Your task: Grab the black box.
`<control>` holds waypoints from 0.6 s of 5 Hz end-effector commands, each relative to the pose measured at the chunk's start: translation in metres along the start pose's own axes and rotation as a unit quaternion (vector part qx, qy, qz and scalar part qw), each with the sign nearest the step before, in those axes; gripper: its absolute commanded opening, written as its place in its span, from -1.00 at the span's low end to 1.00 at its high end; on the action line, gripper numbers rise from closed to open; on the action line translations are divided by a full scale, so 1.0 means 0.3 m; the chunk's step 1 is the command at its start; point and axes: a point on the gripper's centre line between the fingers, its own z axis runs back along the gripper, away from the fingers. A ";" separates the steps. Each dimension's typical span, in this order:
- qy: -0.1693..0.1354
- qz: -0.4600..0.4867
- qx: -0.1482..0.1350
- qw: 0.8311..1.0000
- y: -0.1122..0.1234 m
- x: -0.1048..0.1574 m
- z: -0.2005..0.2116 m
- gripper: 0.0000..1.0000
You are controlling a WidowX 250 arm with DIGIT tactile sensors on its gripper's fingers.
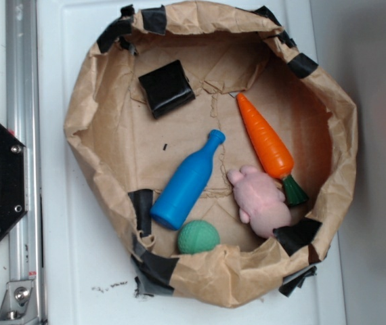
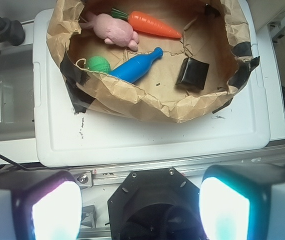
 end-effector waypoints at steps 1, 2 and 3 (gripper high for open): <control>0.000 0.000 0.000 1.000 0.000 0.000 0.000 1.00; -0.018 0.059 0.013 0.998 0.054 0.147 -0.036 1.00; -0.013 0.093 0.022 0.995 0.076 0.228 -0.096 1.00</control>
